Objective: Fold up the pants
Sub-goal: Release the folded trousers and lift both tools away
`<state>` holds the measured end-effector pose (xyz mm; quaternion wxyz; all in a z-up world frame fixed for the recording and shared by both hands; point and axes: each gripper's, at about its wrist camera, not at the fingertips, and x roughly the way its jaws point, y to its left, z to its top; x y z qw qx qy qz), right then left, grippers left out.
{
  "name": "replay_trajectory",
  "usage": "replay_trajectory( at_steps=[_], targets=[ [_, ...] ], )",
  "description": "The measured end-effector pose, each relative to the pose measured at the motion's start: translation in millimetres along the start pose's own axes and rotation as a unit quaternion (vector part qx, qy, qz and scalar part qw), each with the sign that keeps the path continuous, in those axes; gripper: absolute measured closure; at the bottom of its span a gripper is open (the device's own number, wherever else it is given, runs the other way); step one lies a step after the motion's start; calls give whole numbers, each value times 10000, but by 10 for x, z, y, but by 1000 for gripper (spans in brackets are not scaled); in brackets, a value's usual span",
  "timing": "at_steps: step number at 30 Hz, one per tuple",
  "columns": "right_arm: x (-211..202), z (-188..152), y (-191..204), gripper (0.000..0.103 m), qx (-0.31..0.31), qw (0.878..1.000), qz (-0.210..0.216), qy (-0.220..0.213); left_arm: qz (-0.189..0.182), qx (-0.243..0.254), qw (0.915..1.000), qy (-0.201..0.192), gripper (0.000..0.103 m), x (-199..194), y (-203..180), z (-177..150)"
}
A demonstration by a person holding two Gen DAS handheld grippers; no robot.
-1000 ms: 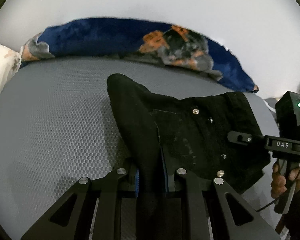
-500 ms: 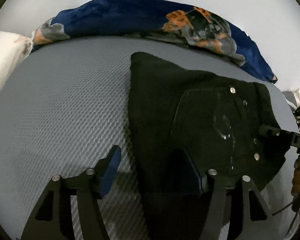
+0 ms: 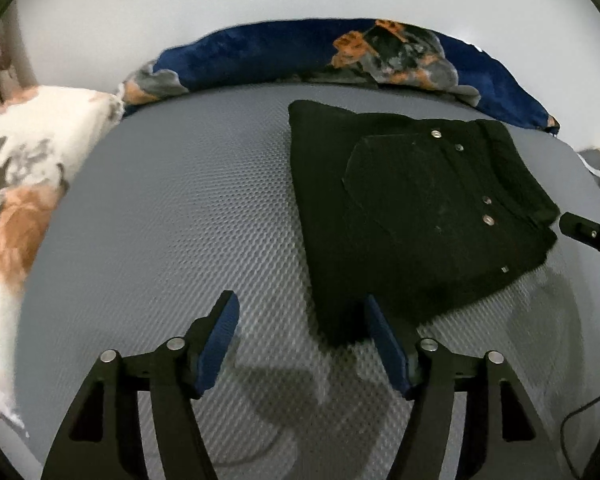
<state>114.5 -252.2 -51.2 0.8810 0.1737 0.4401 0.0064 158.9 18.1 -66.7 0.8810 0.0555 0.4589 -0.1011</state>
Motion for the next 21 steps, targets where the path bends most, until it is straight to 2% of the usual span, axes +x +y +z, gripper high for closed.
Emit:
replay_trajectory(
  at_steps=[6, 8, 13, 21],
  targets=[
    [-227, -277, 329, 40, -423, 9988, -208, -142, 115, 75, 9997, -178, 34, -297, -56, -194],
    [-309, -352, 417, 36, -539, 9980, -266, -202, 88, 19, 9997, -226, 34, -403, -49, -256],
    [-499, -481, 528, 27, -435, 9980, -241, -387, 150, -46, 9992, -371, 33, -597, -46, -382],
    [-562, -605, 675, 25, -524, 9966, -501, -390, 217, -42, 9987, -465, 32, -659, -56, -502]
  ],
)
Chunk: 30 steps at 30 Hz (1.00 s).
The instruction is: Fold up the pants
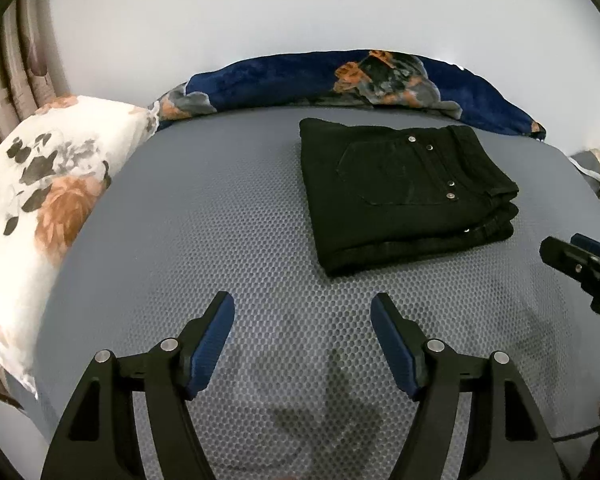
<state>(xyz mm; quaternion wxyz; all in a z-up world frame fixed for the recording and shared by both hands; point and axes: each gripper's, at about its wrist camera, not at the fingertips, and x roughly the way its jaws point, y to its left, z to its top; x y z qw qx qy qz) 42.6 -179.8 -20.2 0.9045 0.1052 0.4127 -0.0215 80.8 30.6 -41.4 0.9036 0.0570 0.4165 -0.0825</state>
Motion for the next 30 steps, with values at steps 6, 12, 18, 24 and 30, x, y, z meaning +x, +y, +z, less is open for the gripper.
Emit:
replay_trajectory(
  at_steps=[6, 12, 18, 24, 30],
  targets=[
    [21, -82, 153, 22, -165, 9996, -235, -59, 9, 1, 10000, 49, 32, 23, -6, -39],
    [51, -123, 304, 19, -401, 9988, -265, -12, 15, -63, 9999, 122, 32, 73, 16, -51],
    [25, -126, 348, 15, -433, 9986, -294, -70, 81, -97, 9998, 132, 32, 94, 46, -66],
    [69, -141, 351, 15, -408, 9989, -222, 35, 126, -109, 9998, 115, 32, 98, 45, -63],
    [102, -162, 375, 15, -451, 9988, -171, 121, 133, -115, 9997, 142, 32, 108, 42, -65]
  ],
)
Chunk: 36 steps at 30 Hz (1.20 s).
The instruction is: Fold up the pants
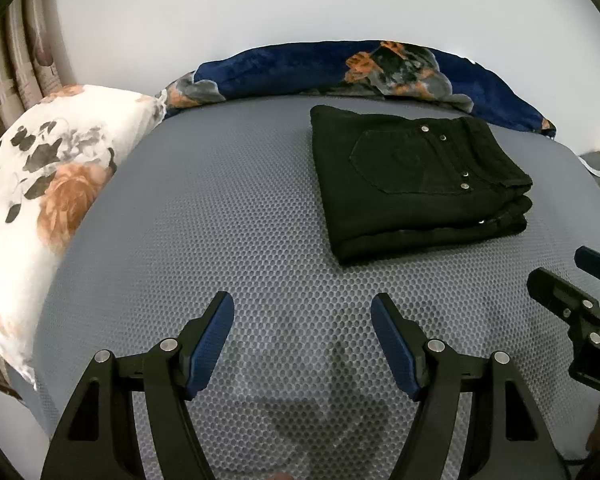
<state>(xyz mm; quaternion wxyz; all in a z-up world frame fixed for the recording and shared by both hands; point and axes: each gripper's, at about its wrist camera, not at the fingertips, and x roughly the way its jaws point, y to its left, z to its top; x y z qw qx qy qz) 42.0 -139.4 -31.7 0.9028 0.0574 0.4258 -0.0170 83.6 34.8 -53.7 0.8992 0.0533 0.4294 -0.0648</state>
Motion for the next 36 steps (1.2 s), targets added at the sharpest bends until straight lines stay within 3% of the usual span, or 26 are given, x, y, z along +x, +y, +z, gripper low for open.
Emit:
replay_trajectory(
  at_steps=[36],
  targets=[
    [24, -26, 45, 15, -10, 10000, -6, 31, 75, 87, 9999, -6, 32, 9, -48, -35]
  ],
)
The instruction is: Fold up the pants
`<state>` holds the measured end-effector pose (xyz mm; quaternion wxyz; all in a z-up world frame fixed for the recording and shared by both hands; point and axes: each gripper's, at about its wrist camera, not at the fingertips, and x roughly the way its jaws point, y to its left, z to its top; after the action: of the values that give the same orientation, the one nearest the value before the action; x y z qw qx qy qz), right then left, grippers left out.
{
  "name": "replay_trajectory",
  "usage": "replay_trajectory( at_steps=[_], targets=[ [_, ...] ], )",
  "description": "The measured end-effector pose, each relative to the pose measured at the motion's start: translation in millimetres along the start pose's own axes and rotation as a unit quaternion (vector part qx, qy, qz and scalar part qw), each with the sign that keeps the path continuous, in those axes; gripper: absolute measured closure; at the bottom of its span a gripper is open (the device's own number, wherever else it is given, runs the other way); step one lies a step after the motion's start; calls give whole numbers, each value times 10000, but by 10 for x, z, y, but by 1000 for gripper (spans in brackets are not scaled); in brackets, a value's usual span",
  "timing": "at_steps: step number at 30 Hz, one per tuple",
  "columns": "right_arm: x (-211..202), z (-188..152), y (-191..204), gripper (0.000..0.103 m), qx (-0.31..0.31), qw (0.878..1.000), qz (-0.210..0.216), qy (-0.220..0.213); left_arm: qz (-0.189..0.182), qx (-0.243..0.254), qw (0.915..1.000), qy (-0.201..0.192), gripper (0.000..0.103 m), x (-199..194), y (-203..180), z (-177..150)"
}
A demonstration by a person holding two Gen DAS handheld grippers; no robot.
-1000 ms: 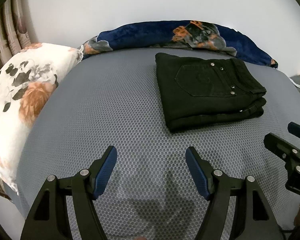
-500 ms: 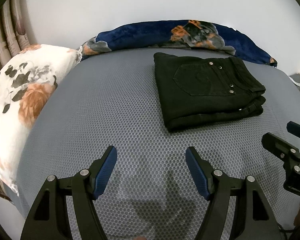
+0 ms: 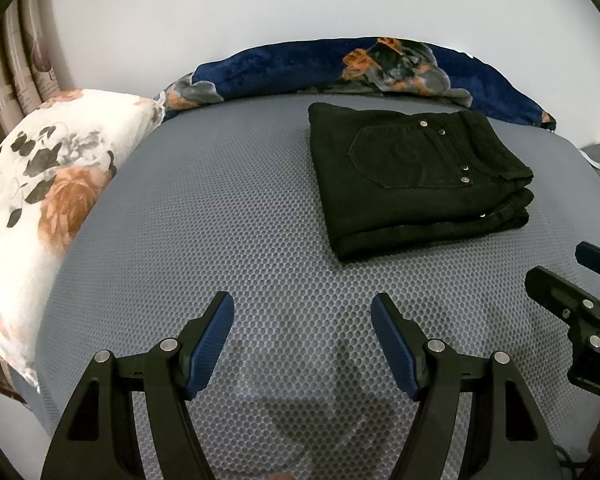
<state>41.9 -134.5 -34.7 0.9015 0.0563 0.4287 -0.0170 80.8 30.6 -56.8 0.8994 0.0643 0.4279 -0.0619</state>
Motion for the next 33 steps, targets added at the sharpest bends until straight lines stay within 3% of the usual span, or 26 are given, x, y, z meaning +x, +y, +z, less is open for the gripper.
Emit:
replay_trajectory(
  at_steps=[33],
  targets=[
    [19, -16, -28, 15, 64, 10000, 16, 57, 91, 46, 9999, 56, 32, 70, 50, 31]
  ],
)
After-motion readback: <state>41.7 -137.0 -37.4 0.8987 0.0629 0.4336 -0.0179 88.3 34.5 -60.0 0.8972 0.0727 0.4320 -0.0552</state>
